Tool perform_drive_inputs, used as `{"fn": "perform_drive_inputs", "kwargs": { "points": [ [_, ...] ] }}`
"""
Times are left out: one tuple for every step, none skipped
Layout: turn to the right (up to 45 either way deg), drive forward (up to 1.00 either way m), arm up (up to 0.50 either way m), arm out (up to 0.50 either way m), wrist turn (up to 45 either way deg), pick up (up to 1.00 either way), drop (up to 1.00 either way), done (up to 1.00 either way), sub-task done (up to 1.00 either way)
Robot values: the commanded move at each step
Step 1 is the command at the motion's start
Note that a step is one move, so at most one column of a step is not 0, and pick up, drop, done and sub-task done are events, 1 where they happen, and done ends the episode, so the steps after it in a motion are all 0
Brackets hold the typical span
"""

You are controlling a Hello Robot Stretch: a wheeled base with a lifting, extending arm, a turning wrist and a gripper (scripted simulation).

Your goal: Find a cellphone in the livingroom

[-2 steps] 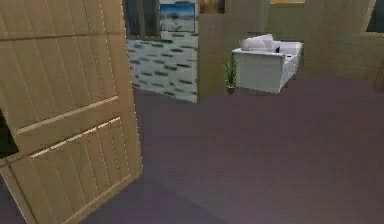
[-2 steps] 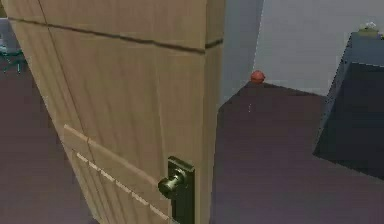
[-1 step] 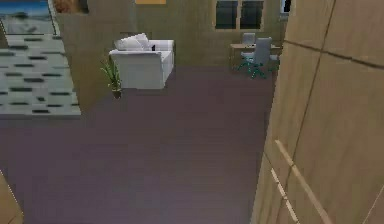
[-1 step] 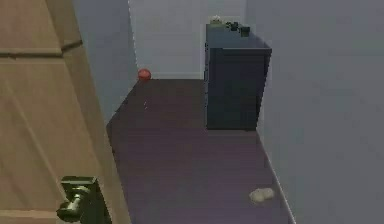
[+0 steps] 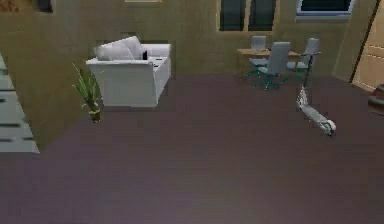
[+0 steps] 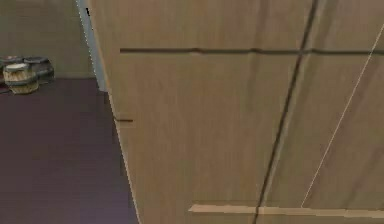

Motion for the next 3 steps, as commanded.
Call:
{"fn": "perform_drive_inputs", "kwargs": {
  "points": [
    [0.0,1.0,0.0,0.0,0.0,0.0,0.0,0.0,0.0],
    [0.0,1.0,0.0,0.0,0.0,0.0,0.0,0.0,0.0],
    [0.0,1.0,0.0,0.0,0.0,0.0,0.0,0.0,0.0]
  ]
}}
